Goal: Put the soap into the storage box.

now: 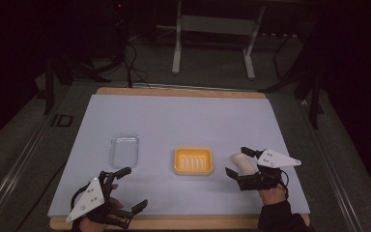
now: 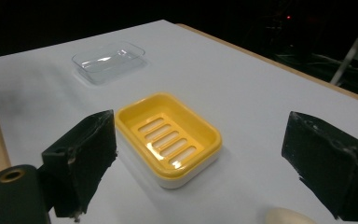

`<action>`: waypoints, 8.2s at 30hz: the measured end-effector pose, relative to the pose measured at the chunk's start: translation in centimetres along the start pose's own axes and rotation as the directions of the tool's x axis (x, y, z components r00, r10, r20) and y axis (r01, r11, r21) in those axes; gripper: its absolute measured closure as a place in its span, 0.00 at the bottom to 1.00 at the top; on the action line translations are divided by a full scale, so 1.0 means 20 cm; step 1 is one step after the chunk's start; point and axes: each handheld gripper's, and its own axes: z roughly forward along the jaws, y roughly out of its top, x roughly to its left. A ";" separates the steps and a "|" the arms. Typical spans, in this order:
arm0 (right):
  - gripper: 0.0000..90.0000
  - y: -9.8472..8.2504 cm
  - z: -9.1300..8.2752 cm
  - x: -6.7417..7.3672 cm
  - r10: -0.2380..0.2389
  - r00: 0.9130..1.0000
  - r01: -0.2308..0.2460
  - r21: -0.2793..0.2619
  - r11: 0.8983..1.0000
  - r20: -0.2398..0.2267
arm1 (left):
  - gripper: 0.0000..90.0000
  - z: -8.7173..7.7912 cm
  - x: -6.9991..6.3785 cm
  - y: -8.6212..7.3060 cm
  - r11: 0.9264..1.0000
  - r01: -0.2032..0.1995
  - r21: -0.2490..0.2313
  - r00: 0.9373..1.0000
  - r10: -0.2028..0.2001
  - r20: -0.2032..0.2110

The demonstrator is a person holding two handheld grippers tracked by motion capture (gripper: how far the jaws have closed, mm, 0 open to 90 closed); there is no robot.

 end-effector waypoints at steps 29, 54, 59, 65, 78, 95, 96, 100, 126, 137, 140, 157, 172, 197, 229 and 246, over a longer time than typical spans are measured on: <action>0.11 0.08 -0.03 -0.01 -0.049 0.990 0.079 0.221 0.972 -0.135 | 0.01 -0.01 -0.01 -0.01 1.000 -0.012 0.028 1.000 0.012 0.012; 0.13 0.02 0.03 -0.02 -0.021 0.993 0.086 0.575 0.813 -0.118 | 0.01 0.01 -0.02 -0.02 0.998 -0.019 0.061 0.999 0.017 0.034; 0.14 0.00 0.03 -0.03 -0.003 0.995 0.062 0.614 0.787 -0.097 | 0.01 0.01 -0.02 -0.02 0.998 -0.020 0.063 0.999 0.018 0.033; 0.14 -0.01 0.02 -0.04 0.012 0.997 0.041 0.651 0.758 -0.078 | 0.01 0.01 -0.02 -0.02 0.997 -0.022 0.070 0.999 0.019 0.031; 0.16 -0.06 0.05 -0.06 0.003 1.000 -0.005 0.808 0.589 0.004 | 0.01 0.01 -0.02 -0.02 0.996 -0.025 0.081 0.999 0.022 0.033; 0.14 -0.17 0.07 -0.19 0.149 0.979 -0.187 0.889 0.418 0.136 | 0.01 0.02 -0.02 -0.02 0.996 -0.024 0.082 0.999 0.021 0.031; 0.14 -0.17 0.07 -0.20 0.160 0.977 -0.197 0.885 0.421 0.141 | 0.01 0.02 -0.02 -0.02 0.996 -0.024 0.082 0.999 0.021 0.030; 0.14 -0.18 0.08 -0.22 0.160 0.974 -0.217 0.872 0.438 0.162 | 0.01 0.02 -0.02 -0.02 0.996 -0.025 0.084 0.999 0.022 0.031; 0.15 -0.15 0.16 -0.30 0.071 0.982 -0.181 0.786 0.591 0.173 | 0.01 0.02 -0.02 -0.02 0.996 -0.021 0.083 0.999 0.017 0.041; 0.15 -0.12 0.20 -0.34 0.109 0.979 -0.200 0.703 0.683 0.173 | 0.01 0.02 -0.02 -0.02 0.996 -0.020 0.082 0.999 0.016 0.046; 0.15 -0.11 0.20 -0.35 0.095 0.984 -0.170 0.656 0.735 0.149 | 0.01 0.02 -0.02 -0.02 0.996 -0.020 0.083 0.999 0.016 0.046; 0.30 -0.21 0.29 -0.39 0.152 0.960 -0.266 0.590 0.762 0.236 | 0.01 0.02 -0.03 -0.02 0.996 -0.026 0.089 0.999 0.021 0.049; 0.51 -0.26 0.32 -0.38 0.135 0.957 -0.265 0.587 0.765 0.256 | 0.01 0.03 -0.03 -0.02 0.995 -0.030 0.093 0.999 0.026 0.047; 0.55 -0.09 0.29 -0.40 0.070 0.989 -0.137 0.600 0.789 0.133 | 0.01 0.02 -0.03 -0.02 0.995 -0.034 0.090 0.999 0.030 0.044; 0.55 0.21 0.38 -0.33 -0.087 0.956 0.233 0.547 0.804 -0.279 | 0.01 0.03 -0.02 -0.03 0.995 -0.035 0.093 0.999 0.031 0.044; 0.55 0.29 0.51 -0.23 -0.148 0.853 0.402 0.449 0.798 -0.500 | 0.01 0.03 -0.02 -0.03 0.995 -0.036 0.094 0.999 0.032 0.045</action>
